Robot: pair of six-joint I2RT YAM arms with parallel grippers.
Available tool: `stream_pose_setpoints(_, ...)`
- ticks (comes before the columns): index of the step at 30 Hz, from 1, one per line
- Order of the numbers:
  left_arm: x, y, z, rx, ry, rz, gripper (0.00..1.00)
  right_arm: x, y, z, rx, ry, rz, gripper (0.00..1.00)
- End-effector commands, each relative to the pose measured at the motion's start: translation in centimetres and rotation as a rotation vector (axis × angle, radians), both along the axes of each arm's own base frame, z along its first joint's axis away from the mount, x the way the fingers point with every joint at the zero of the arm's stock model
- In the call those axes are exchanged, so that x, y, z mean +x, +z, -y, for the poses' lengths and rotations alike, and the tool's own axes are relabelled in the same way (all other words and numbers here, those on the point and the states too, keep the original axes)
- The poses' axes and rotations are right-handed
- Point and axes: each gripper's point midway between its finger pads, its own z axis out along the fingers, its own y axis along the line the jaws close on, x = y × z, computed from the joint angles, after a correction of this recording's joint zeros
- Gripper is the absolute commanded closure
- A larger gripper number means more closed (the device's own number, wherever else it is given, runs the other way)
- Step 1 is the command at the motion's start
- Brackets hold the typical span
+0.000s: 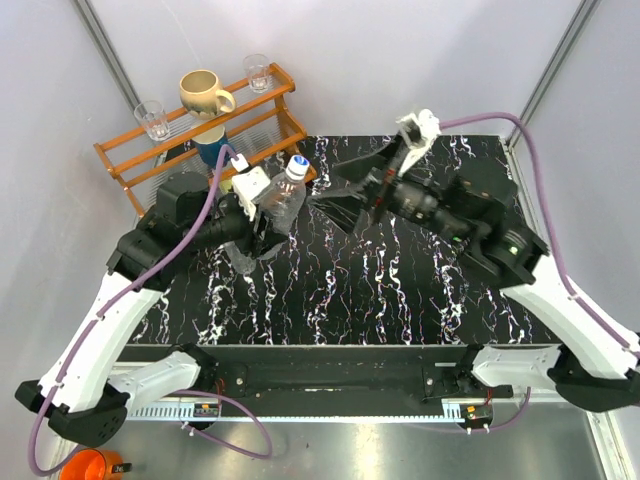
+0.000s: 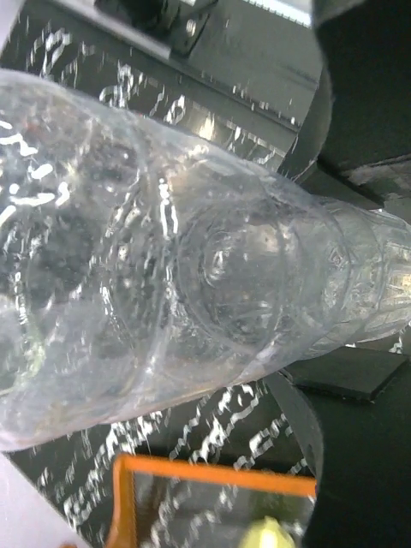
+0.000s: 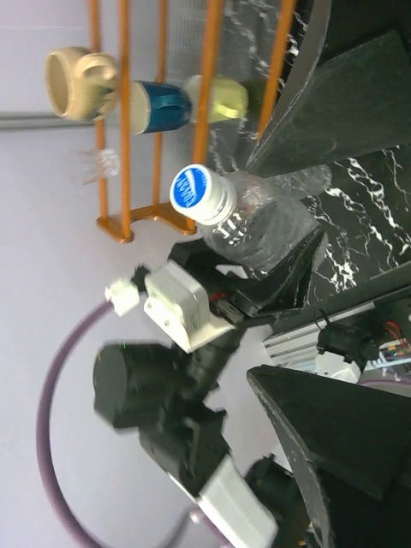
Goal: Screw on the bottle caps
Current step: Screw the bottle cap onto the plastic bottle.
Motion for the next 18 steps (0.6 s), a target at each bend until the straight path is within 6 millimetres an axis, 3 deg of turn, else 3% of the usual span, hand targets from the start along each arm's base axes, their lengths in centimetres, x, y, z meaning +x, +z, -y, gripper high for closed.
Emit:
stream_pose_setpoints(1, -4.4, 4.0, 3.6, -0.189, -0.302, -0.039, 1.0, -4.4, 1.4, 2.5, -0.04, 0.132, 0.251, 0.02)
stream_pose_setpoints(4, -9.2, 4.8, 4.7, -0.272, -0.574, -0.133, 1.0, -6.1, 2.3, 4.5, -0.007, 0.179, 0.443, 0.06)
stream_pose_setpoints(6, -11.6, 5.1, 4.7, -0.313, -0.71, -0.181, 0.97, -7.2, 2.1, 5.2, 0.044, 0.27, 0.445, 0.06)
stream_pose_setpoints(7, -11.9, 4.9, 4.7, -0.316, -0.731, -0.186, 0.97, -5.9, 3.1, 5.9, 0.081, 0.247, 0.48, 0.07)
stream_pose_setpoints(8, -12.1, 4.7, 4.6, -0.316, -0.75, -0.192, 0.97, -6.2, 2.9, 5.7, 0.107, 0.308, 0.42, 0.08)
stream_pose_setpoints(9, -12.7, 4.1, 4.4, -0.313, -0.769, -0.218, 0.97, -6.1, 1.4, 4.6, 0.091, 0.394, 0.385, 0.09)
stream_pose_setpoints(10, -12.7, 3.6, 4.4, -0.306, -0.776, -0.212, 0.97, -6.0, 2.0, 4.5, 0.119, 0.419, 0.421, 0.1)
stream_pose_setpoints(12, -13.1, 2.7, 4.3, -0.309, -0.792, -0.238, 0.99, -5.9, 0.6, 3.4, 0.118, 0.535, 0.346, 0.12)
stream_pose_setpoints(14, -13.0, 2.2, 4.4, -0.31, -0.794, -0.231, 0.99, -6.2, 1.2, 3.5, 0.154, 0.592, 0.35, 0.12)
stream_pose_setpoints(18, -13.4, 1.4, 4.4, -0.333, -0.823, -0.257, 1.0, -6.4, 0.2, 2.7, 0.147, 0.74, 0.319, 0.14)
